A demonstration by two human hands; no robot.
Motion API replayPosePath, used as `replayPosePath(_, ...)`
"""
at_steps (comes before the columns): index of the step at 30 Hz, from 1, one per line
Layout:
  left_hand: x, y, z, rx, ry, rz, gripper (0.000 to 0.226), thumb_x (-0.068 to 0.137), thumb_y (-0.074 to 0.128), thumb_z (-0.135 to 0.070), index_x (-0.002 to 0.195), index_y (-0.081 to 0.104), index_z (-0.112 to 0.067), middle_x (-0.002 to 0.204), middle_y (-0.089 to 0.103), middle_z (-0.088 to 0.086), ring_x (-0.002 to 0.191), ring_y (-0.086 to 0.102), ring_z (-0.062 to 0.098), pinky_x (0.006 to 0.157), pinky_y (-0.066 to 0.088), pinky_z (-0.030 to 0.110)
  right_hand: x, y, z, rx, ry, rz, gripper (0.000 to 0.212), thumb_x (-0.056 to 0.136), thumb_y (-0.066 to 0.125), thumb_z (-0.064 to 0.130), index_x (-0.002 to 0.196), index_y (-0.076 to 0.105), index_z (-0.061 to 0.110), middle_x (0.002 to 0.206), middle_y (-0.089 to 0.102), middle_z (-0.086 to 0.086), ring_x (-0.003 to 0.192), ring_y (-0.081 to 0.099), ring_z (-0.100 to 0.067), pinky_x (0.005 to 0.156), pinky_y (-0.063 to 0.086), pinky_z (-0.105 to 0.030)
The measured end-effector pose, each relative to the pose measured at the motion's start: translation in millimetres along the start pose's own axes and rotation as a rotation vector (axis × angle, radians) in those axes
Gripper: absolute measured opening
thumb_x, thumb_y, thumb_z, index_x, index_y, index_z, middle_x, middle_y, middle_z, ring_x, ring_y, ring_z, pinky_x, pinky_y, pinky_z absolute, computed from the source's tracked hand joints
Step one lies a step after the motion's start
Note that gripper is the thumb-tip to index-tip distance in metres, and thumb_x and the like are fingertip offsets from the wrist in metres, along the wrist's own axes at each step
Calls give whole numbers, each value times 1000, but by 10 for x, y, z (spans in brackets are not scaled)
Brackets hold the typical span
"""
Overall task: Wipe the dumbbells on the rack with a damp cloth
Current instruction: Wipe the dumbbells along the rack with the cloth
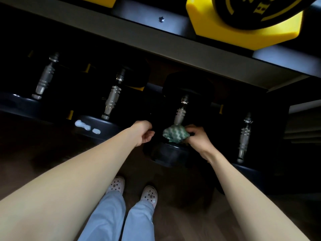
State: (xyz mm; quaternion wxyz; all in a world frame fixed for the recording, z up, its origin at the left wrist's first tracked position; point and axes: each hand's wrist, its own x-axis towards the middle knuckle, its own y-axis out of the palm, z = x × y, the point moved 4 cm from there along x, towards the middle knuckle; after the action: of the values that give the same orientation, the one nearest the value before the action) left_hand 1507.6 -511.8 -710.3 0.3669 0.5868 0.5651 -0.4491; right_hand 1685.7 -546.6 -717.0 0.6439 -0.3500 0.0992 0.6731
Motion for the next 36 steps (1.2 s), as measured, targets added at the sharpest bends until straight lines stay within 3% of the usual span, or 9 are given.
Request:
replayPosePath(4, -24, 68, -33, 81, 15, -27, 27, 99, 36, -9, 75, 46, -7, 60, 43, 3, 20, 36, 0, 30, 31, 9, 85, -129, -49, 271, 123, -273, 37, 77, 46, -24, 98, 65, 0, 83, 61, -7, 61, 57, -5, 50, 44, -8)
replayPosePath(8, 7, 108, 0, 77, 62, -81, 30, 98, 37, -7, 124, 50, 1, 75, 60, 9, 18, 37, -1, 25, 24, 7, 343, -164, 12, 770, 158, -439, 41, 81, 49, -20, 108, 57, 9, 77, 62, 0, 67, 58, -11, 69, 47, -27)
replayPosePath(12, 14, 138, 0, 146, 97, -109, 35, 97, 38, -6, 129, 48, 4, 49, 49, 4, 36, 39, 7, 25, 19, 7, 219, -90, -23, 628, 212, -325, 44, 80, 49, -22, 119, 57, -3, 93, 63, -12, 79, 58, -21, 73, 49, -27)
replayPosePath(15, -21, 162, -29, 211, 106, -94, 32, 97, 39, -8, 124, 51, 4, 58, 44, 5, 47, 31, 9, 27, 18, 9, 7, -2, -113, 442, 294, -93, 46, 78, 51, -22, 119, 57, -3, 106, 63, -19, 76, 61, -20, 65, 52, -21)
replayPosePath(18, -46, 181, -41, 243, 110, -78, 33, 97, 39, -8, 126, 50, 4, 61, 43, 5, 48, 32, 8, 26, 21, 7, -60, -6, -102, 418, 351, -5, 48, 79, 51, -22, 123, 55, -2, 115, 62, -24, 98, 62, -33, 77, 50, -26)
replayPosePath(22, -63, 151, -45, 232, 122, -59, 35, 97, 39, -8, 129, 49, 0, 62, 46, 4, 52, 39, 5, 30, 27, 6, 2, -108, 16, 693, 276, -160, 47, 82, 46, -22, 122, 54, -1, 91, 63, -10, 79, 61, -20, 63, 54, -21)
replayPosePath(26, -40, 116, -38, 214, 119, -50, 34, 97, 39, -9, 130, 48, -2, 65, 49, 2, 54, 42, 3, 33, 31, 7, 151, -93, -83, 775, 266, -350, 50, 89, 46, -13, 133, 45, 11, 112, 57, -6, 101, 56, -20, 82, 49, -35)
replayPosePath(33, -38, 84, -31, 216, 119, -42, 30, 98, 39, -10, 124, 51, -1, 65, 50, 1, 49, 45, 3, 38, 34, 8, -8, -54, -198, 199, 392, 5, 62, 76, 54, -21, 132, 50, 6, 121, 62, -14, 113, 57, -29, 98, 46, -36)
replayPosePath(36, -77, 92, -39, 181, 106, -7, 32, 98, 40, -8, 127, 49, 0, 66, 52, 4, 54, 47, 5, 35, 36, 8, -43, -150, 34, 283, 363, 94, 51, 79, 50, -19, 119, 56, 11, 104, 65, -6, 101, 59, -21, 80, 52, -29)
